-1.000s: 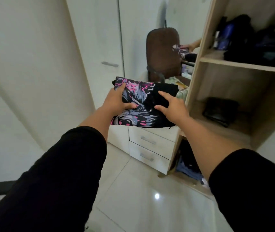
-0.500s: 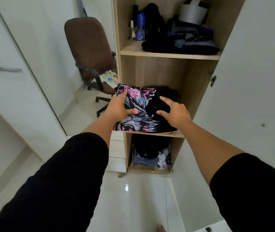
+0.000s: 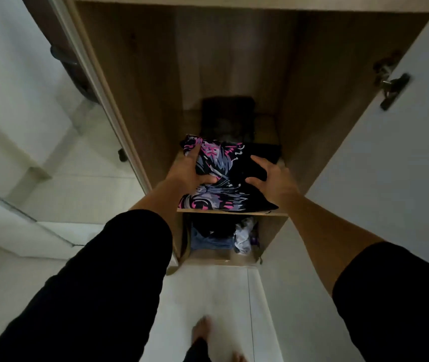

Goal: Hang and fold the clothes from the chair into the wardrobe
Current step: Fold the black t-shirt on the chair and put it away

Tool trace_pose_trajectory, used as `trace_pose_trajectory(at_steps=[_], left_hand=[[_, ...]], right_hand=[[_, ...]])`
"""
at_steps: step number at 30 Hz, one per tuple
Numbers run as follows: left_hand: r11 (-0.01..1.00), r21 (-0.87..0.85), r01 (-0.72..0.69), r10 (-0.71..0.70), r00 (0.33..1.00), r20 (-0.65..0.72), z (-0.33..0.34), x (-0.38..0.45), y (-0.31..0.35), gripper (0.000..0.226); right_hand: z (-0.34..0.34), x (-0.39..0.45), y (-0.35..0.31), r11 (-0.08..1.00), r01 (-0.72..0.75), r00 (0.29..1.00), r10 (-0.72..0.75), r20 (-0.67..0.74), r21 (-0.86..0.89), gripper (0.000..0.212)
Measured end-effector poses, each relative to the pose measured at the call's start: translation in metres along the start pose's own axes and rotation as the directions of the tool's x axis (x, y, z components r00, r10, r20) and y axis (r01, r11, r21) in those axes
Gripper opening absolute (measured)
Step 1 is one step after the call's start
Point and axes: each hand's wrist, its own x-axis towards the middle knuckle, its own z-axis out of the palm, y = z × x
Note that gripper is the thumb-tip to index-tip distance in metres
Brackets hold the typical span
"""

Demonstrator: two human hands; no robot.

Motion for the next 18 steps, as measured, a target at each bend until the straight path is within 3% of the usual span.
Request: trace_pose_trajectory(at_steps=[9,18], left_hand=[[1.0,0.001,-0.006,0.006,0.999,0.033,0.094,0.152,-0.077,0.112],[0.992,0.12,0.039,-0.045,0.998,0.053,0.132,0.194,-0.106,0.11]], right_hand=[[0.121,0.133,0.069,0.997,-0.074,0.996,0.074,-0.047,0.003,0.065],[0.159,0.172,0.097,0.978,-0.197,0.977,0.19,-0.093,-0.073,0.062]])
